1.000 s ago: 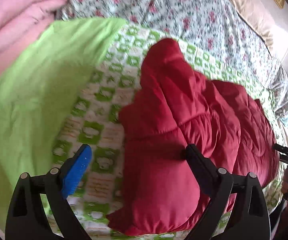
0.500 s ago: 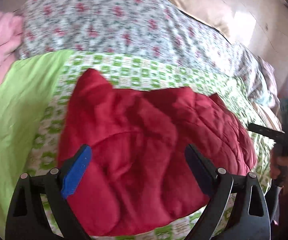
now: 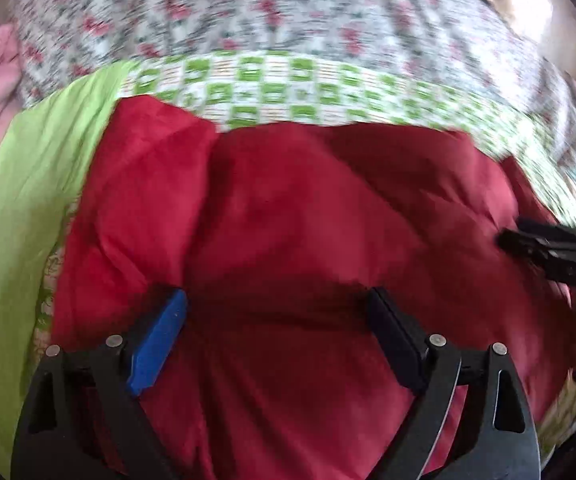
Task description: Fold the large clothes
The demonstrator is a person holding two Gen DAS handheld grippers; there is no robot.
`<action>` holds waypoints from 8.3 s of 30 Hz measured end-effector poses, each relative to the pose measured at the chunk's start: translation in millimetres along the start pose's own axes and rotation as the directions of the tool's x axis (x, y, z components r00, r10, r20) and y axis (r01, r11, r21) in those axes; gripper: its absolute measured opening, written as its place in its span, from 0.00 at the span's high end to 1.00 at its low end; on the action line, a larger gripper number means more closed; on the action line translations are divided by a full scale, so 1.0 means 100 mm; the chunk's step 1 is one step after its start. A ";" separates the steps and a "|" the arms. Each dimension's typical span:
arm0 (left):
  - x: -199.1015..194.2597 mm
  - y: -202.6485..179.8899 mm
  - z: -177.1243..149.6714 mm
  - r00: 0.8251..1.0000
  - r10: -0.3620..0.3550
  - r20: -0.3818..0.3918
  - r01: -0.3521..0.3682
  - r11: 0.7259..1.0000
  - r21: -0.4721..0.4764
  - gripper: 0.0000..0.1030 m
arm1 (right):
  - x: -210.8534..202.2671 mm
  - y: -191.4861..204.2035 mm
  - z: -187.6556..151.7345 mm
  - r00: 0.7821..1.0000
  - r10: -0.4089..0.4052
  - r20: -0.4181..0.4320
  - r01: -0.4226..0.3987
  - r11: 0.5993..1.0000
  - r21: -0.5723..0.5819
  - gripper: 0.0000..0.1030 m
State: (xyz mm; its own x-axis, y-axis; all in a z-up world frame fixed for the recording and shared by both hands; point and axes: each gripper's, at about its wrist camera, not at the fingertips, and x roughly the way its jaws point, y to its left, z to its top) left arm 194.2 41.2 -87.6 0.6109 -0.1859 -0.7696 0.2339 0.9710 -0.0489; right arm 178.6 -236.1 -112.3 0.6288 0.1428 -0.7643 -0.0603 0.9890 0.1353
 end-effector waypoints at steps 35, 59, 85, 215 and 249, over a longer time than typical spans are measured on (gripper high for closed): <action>-0.91 0.14 -0.44 0.989 -0.135 0.065 0.139 0.989 -0.058 0.08 | -0.37 -0.52 0.06 0.991 0.071 0.113 -0.099 0.958 0.270 0.31; -0.42 -0.16 -1.03 0.994 -0.085 -0.066 0.086 0.996 0.020 0.02 | -0.84 -0.10 -1.22 0.999 -0.021 0.025 0.019 0.994 0.107 0.34; -0.41 -0.25 -0.99 0.994 -0.024 -0.104 0.026 1.000 0.016 0.00 | -0.97 0.22 -1.13 0.995 -0.039 0.091 0.041 0.999 -0.015 0.28; -0.91 -0.55 -0.73 0.983 0.182 0.037 -0.185 0.965 0.187 0.00 | -1.00 0.36 -1.08 0.996 0.078 -0.050 -0.084 0.986 -0.142 0.00; -0.11 -0.38 -0.43 0.990 0.131 -0.055 -0.124 0.986 0.115 0.00 | -0.26 0.00 -0.71 0.989 0.058 -0.136 -0.066 0.997 -0.051 0.00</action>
State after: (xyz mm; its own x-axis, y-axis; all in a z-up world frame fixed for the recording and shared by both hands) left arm 146.5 12.2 -104.6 0.5941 -0.0482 -0.8029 0.2417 0.9628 0.1210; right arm 107.7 -237.1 -137.4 0.5127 0.2042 -0.8340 -0.1405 0.9782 0.1531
